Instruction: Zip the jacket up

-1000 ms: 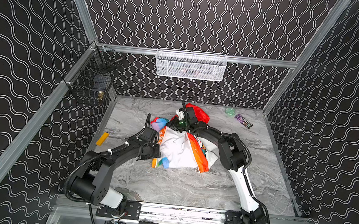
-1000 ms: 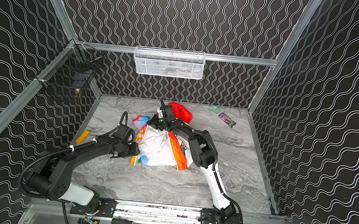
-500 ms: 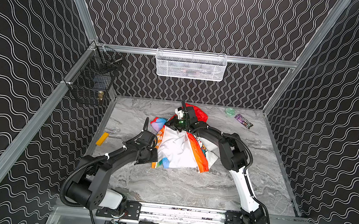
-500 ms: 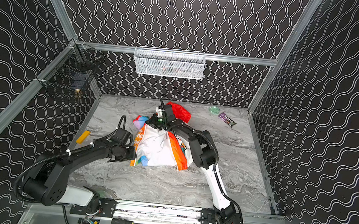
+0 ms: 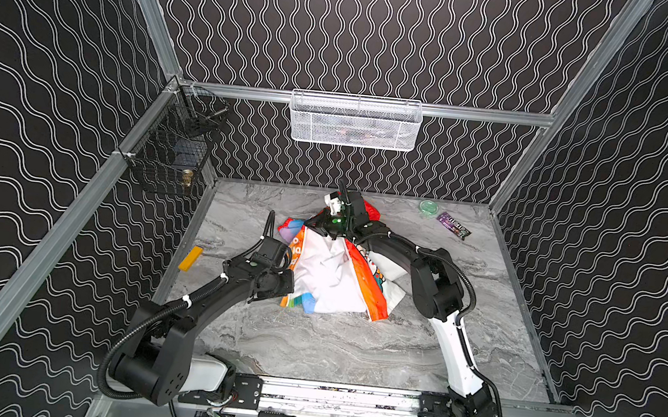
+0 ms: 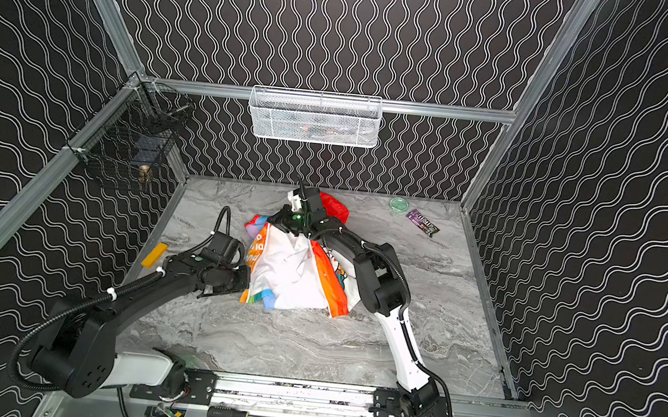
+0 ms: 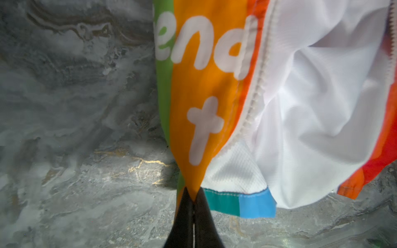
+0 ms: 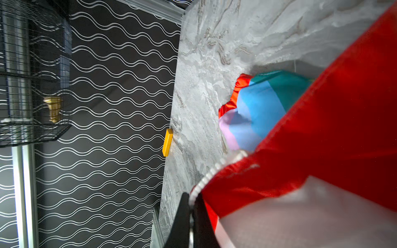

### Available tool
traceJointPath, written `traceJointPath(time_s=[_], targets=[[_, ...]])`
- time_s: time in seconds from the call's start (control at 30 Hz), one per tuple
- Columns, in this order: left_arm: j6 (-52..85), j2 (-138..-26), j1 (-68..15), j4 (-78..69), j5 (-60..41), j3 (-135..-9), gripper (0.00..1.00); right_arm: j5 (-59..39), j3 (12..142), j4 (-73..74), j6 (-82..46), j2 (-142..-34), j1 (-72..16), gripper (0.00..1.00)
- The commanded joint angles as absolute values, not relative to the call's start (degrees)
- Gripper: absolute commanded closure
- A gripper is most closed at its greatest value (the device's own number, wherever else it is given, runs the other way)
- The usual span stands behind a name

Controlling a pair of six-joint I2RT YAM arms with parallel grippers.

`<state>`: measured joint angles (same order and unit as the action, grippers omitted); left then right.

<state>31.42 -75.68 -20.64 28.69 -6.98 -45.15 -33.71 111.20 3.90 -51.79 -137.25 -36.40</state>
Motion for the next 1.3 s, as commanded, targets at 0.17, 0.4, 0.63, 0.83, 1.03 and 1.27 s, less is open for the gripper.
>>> traceJointPath(time_s=[0.17,0.4,0.63,0.83,1.03,1.27], targets=[[25.9,-73.1,-20.6,33.7,-15.7,-51.2,1.0,-32.2,113.1,-3.1,-46.1,-134.1,-35.7,0.98],[23.4,-74.1,-20.8,32.9,-26.5,-55.5,1.0,-27.5,111.6,-13.9,-38.3,-130.8,-32.9,0.98],[25.6,-76.6,-24.2,28.3,-33.3,-57.1,1.0,-25.2,104.9,-17.6,-33.3,-126.2,-28.6,0.98],[28.0,-81.6,-31.0,23.9,-32.9,-58.6,1.0,-23.8,102.4,-21.4,-28.9,-124.2,-26.2,0.98],[31.0,-88.0,-35.7,18.0,-32.6,-57.9,0.97,-22.9,100.9,-24.1,-26.4,-123.9,-25.4,0.95],[32.6,-91.2,-37.4,13.8,-32.4,-56.6,0.6,-21.7,96.4,-23.4,-26.4,-121.9,-23.1,0.9]])
